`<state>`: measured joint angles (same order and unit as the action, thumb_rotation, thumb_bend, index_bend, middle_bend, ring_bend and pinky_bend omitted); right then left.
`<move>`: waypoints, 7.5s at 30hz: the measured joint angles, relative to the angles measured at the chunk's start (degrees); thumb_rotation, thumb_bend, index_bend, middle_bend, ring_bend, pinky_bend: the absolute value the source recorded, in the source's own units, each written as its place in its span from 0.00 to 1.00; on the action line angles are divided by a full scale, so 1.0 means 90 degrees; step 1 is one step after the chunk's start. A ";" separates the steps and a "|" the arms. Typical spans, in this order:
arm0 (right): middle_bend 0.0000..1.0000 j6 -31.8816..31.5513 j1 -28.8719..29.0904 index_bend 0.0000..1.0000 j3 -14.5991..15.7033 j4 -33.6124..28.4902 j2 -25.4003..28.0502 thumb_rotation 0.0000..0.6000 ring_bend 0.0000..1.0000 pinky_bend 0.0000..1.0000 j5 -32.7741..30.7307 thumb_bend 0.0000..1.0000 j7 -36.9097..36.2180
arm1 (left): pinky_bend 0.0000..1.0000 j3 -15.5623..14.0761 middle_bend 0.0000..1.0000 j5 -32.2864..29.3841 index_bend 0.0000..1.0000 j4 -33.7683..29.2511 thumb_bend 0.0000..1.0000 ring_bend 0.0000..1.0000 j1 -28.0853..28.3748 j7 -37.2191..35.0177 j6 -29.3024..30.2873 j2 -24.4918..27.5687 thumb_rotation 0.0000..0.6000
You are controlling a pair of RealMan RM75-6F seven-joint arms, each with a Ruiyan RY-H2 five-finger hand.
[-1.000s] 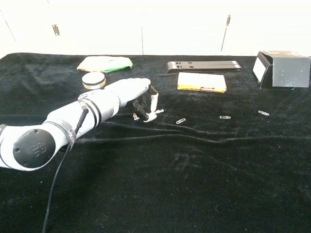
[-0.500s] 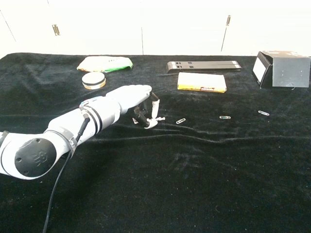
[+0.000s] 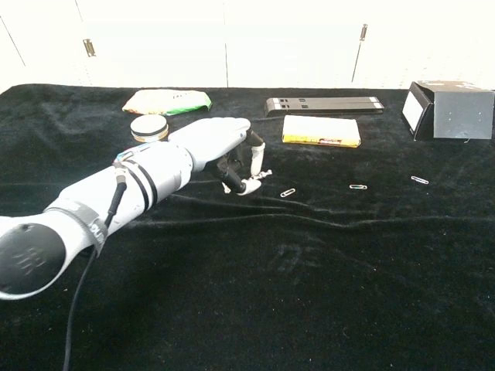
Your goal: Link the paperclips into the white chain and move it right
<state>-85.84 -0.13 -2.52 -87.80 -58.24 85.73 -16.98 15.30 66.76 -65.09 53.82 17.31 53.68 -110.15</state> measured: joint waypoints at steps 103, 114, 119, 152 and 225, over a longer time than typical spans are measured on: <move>0.00 0.1975 0.2517 0.31 -0.0496 0.0525 -0.5440 1.00 0.00 0.00 -0.0472 0.23 0.4378 | 0.00 -0.1347 0.09 0.1239 0.14 -0.1488 0.16 0.04 -0.4466 -0.4629 0.2487 0.5577 1.00; 0.00 0.1934 0.2846 0.31 -0.0530 0.1894 -0.6427 1.00 0.00 0.00 -0.0318 0.23 0.4143 | 0.00 -0.1251 0.09 0.1344 0.15 -0.1320 0.16 0.04 -0.4568 -0.5005 0.2431 0.5639 1.00; 0.00 0.1920 0.2960 0.31 -0.0566 0.2183 -0.6639 1.00 0.00 0.00 -0.0267 0.23 0.3967 | 0.00 -0.1232 0.09 0.1383 0.15 -0.1295 0.16 0.04 -0.4603 -0.5115 0.2419 0.5677 1.00; 0.00 0.1948 0.3573 0.40 -0.1014 0.2740 -0.6777 1.00 0.00 0.00 -0.0361 0.23 0.3557 | 0.00 -0.1057 0.10 0.1267 0.17 -0.1356 0.17 0.07 -0.4709 -0.5133 0.2166 0.5771 1.00; 0.05 0.3381 0.4758 0.55 -0.1211 0.2641 -0.6453 1.00 0.01 0.00 -0.1627 0.37 0.4983 | 0.00 -0.1080 0.13 0.1392 0.19 -0.1339 0.16 0.09 -0.4702 -0.5384 0.1917 0.5871 1.00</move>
<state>-55.41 42.69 -13.42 -64.03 -116.32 71.09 27.87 5.58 79.29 -77.14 11.50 -31.15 70.94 -57.31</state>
